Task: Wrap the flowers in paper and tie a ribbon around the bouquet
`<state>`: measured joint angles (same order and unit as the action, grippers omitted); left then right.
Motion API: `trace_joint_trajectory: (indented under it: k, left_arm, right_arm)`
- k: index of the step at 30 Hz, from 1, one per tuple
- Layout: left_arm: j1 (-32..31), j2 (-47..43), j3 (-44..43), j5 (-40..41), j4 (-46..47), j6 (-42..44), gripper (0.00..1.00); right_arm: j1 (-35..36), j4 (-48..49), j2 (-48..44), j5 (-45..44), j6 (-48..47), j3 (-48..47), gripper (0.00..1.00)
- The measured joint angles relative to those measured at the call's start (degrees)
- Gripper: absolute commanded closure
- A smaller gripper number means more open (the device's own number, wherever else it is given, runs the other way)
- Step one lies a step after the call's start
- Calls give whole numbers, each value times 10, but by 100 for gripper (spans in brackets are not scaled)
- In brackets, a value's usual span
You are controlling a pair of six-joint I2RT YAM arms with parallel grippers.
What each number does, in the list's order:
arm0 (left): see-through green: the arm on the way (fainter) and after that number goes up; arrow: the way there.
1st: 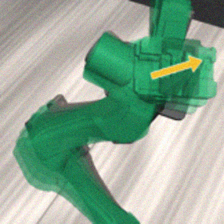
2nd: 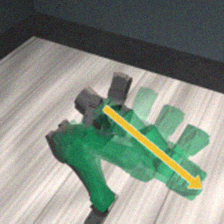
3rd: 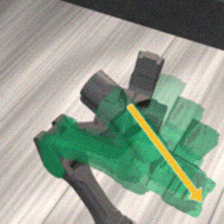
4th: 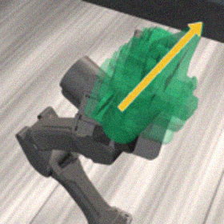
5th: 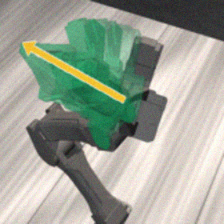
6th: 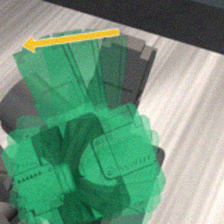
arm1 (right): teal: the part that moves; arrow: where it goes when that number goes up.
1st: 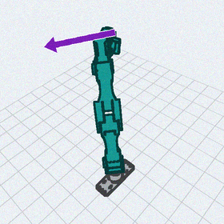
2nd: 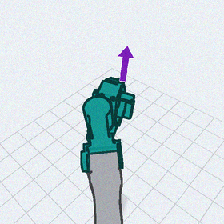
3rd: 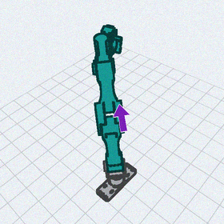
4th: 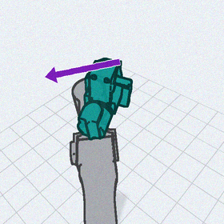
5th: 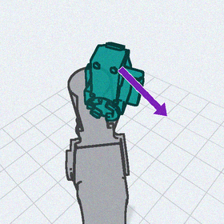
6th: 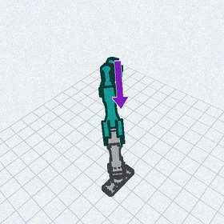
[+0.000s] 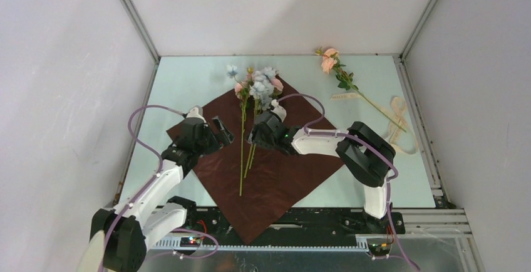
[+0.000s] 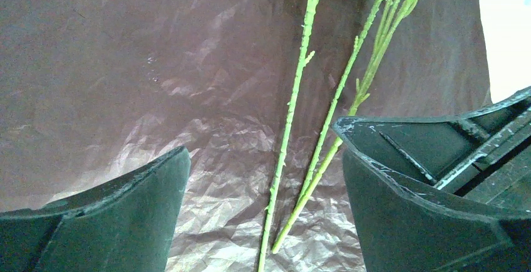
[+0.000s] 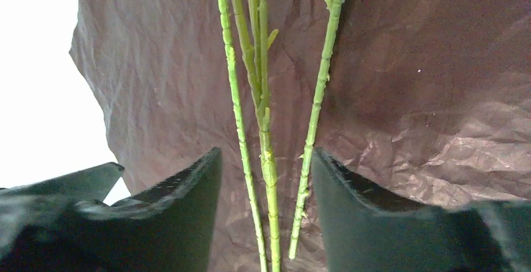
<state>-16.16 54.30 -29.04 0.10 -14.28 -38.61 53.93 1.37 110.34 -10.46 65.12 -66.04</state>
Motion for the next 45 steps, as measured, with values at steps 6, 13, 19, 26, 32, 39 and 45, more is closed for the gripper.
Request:
trace_joint_trajectory:
  k: [6,13,19,26,32,39,45]
  left_arm:
    - [0,8,0,0,0,0,2]
    - [0,-14,0,-1,1,2,2]
    - [0,-47,1,0,5,16,2]
    - [0,-75,2,0,4,36,2]
    - [0,-78,2,12,7,46,2]
    - [0,-30,-3,19,27,52,2]
    - [0,26,-33,24,31,57,2]
  right_arm:
    - [-1,-17,-26,-23,-53,2,3]
    - [-51,5,-247,-106,-381,5,0]
    - [-276,24,-372,11,-737,-18,1]
    - [-558,-122,-309,276,-982,-17,2]
    - [-687,-294,-123,394,-1081,-146,18]
    - [-692,-384,143,423,-1025,-441,13]
    - [-634,-356,252,371,-1007,-510,13]
